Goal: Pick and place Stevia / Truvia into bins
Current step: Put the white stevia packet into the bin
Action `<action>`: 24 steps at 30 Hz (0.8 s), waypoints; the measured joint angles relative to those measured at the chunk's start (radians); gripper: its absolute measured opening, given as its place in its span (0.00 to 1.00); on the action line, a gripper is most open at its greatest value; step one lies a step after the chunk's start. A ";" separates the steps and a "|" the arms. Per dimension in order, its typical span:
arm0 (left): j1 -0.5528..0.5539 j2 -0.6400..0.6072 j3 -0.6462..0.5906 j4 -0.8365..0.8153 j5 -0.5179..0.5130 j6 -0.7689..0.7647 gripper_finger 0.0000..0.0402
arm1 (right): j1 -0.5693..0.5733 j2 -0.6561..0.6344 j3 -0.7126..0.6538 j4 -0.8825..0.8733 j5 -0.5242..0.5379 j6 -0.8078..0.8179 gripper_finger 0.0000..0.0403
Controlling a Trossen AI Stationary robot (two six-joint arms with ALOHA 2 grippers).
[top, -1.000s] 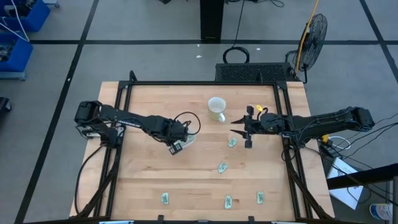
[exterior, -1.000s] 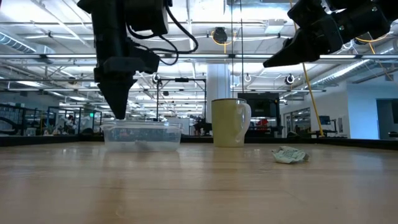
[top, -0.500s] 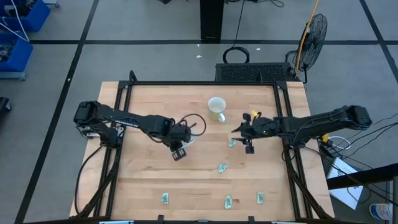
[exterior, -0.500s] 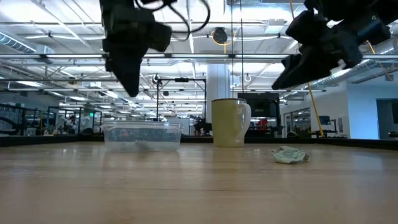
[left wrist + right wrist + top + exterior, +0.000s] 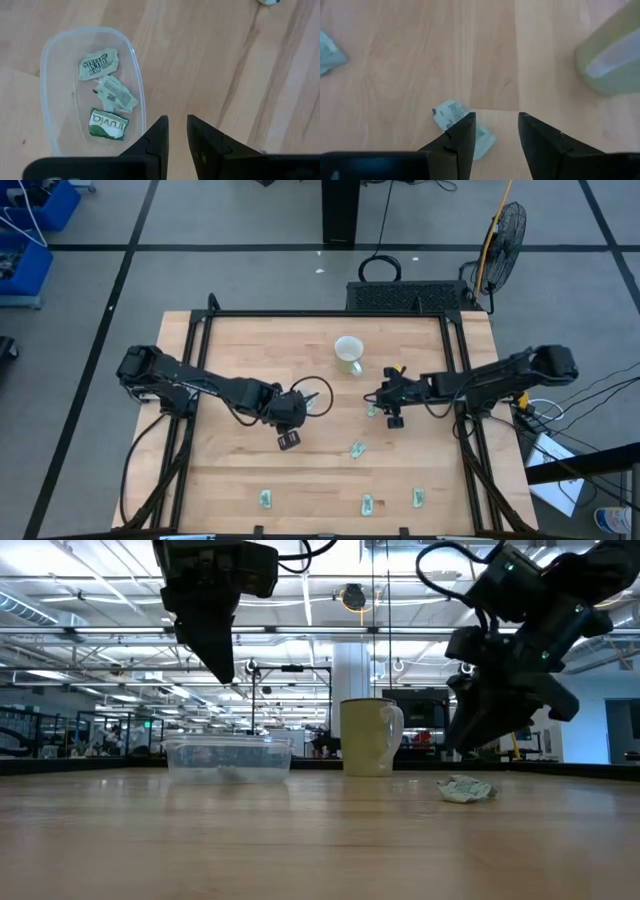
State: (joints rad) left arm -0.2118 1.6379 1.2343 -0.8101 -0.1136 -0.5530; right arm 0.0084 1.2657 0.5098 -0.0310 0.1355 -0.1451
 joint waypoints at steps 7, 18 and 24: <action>0.000 0.000 0.000 0.000 -0.001 0.024 0.19 | -0.034 0.061 0.000 0.001 -0.059 0.105 0.35; 0.000 0.000 0.000 0.000 -0.003 0.061 0.19 | -0.036 0.144 0.004 0.009 -0.058 0.003 0.35; 0.000 0.000 0.000 0.001 -0.003 0.077 0.19 | -0.035 0.145 0.003 0.011 -0.061 -0.029 0.28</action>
State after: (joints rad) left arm -0.2115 1.6379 1.2343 -0.8093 -0.1170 -0.4758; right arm -0.0269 1.4109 0.5128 -0.0201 0.0750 -0.1744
